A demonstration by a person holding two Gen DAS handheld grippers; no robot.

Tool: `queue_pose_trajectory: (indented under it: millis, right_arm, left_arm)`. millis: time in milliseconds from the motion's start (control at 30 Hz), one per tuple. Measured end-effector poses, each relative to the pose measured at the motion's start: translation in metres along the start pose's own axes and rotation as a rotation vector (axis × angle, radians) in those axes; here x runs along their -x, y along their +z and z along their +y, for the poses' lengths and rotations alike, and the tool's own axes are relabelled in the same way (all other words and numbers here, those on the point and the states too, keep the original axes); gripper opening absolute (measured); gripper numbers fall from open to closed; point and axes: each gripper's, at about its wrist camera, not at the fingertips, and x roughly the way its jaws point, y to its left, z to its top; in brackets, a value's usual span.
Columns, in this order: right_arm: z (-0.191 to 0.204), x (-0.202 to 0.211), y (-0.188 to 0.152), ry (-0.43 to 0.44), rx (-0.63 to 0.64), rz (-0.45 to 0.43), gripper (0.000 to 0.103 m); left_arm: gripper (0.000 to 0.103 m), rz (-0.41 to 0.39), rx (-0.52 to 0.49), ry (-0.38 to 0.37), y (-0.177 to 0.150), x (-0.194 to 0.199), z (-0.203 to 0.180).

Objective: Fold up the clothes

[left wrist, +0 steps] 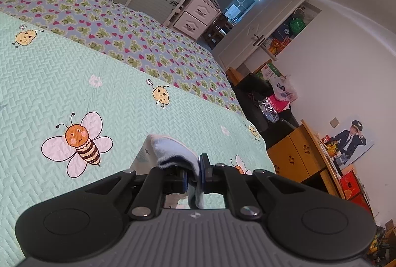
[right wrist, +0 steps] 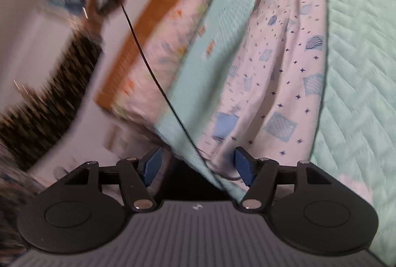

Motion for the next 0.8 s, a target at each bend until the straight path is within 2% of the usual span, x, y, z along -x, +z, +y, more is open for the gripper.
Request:
queue_pose_trajectory:
  millis: [100,233,333,433,500,533,567,600,667,800]
  right_arm:
    - [-0.012,0.002,0.0,0.073,-0.112,-0.056,0.072]
    - [-0.019,-0.007,0.006,0.157,-0.183,-0.102,0.072]
    - [-0.022,-0.012,0.012,0.125,-0.186,-0.1,0.072]
    - [-0.025,-0.031,0.013,0.125,-0.187,-0.026,0.072]
    - [-0.03,-0.049,0.01,0.054,-0.194,0.046,0.072]
    - [-0.033,-0.057,0.008,-0.012,-0.183,0.077,0.061]
    - [-0.032,-0.06,0.006,-0.049,-0.151,0.087,0.056]
    - [-0.031,-0.062,0.005,-0.072,-0.128,0.092,0.057]
    - [-0.027,-0.06,0.006,-0.05,-0.131,0.083,0.059]
    - [-0.028,-0.045,0.003,-0.063,-0.148,0.021,0.064]
  left_arm:
    - [0.007,-0.001,0.005,-0.009,-0.002,0.0,0.0]
    - [0.007,0.011,-0.007,-0.015,-0.005,0.003,-0.006]
    - [0.007,0.022,-0.027,-0.021,-0.006,0.005,-0.01]
    - [0.007,0.019,-0.031,-0.046,-0.009,0.007,-0.012]
    - [0.007,0.022,-0.038,-0.063,-0.012,0.006,-0.015]
    - [0.007,0.026,-0.045,-0.067,-0.014,0.005,-0.016]
    - [0.007,0.033,-0.057,-0.067,-0.015,0.005,-0.019]
    - [0.007,0.044,-0.077,-0.065,-0.016,0.003,-0.023]
    - [0.006,0.063,-0.132,-0.061,-0.019,0.0,-0.032]
    - [0.007,0.091,-0.303,-0.087,-0.03,0.003,-0.062]
